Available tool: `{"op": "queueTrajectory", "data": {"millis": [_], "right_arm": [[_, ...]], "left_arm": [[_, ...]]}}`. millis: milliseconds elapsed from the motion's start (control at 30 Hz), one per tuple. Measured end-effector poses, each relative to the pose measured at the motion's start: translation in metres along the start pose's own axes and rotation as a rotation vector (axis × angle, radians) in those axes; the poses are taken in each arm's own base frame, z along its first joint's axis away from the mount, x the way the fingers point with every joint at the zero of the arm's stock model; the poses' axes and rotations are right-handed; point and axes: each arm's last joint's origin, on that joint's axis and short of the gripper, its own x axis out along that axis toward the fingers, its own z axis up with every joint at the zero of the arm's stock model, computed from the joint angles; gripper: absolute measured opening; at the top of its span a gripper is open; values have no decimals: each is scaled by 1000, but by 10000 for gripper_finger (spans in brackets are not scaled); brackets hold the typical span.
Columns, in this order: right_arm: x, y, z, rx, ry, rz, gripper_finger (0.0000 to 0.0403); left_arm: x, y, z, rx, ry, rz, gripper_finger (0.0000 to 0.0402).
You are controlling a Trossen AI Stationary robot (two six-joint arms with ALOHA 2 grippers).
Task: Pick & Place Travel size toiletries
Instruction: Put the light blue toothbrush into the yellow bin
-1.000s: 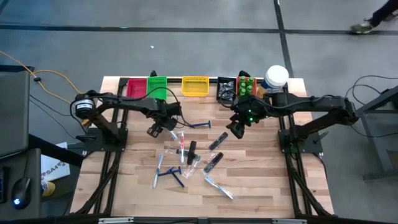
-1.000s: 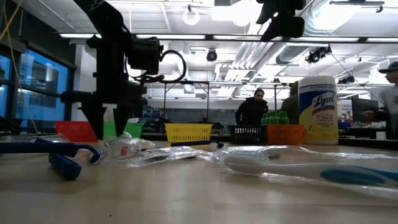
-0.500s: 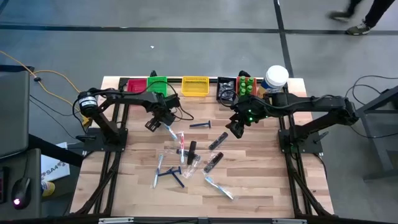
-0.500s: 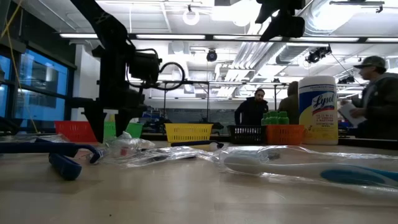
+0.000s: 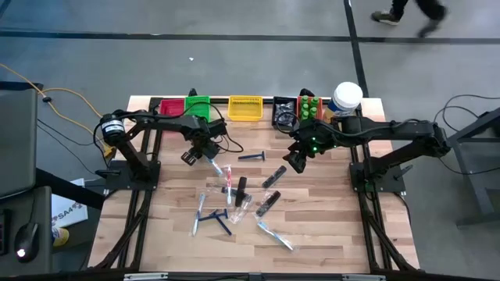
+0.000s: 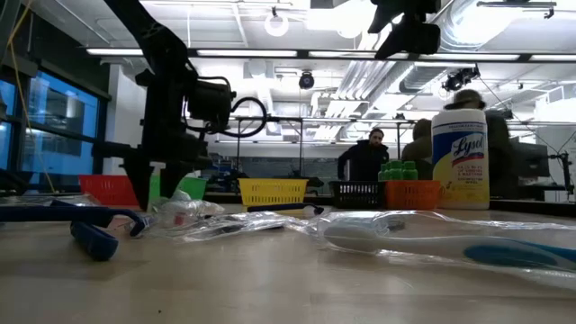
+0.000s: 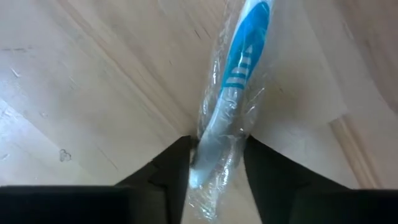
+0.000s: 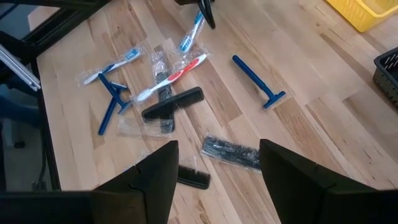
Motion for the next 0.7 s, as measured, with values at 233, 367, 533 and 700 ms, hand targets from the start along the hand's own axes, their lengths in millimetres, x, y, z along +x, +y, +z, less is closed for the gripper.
{"op": "queueTrajectory", "data": {"millis": [233,367,533,700], "right_arm": [[0,0,0,0,0,0,213],[0,0,0,0,0,0,213],[0,0,1,0,-5,3,213],[0,1,4,-14,-56,-19,213]], "left_arm": [[0,-3,-1,-57,-1,-36,35],[0,-5,-2,-142,-4,-70,13],[-8,-14,-6,-273,-2,-133,13],[-38,-15,-6,-404,-91,-120,10]]}}
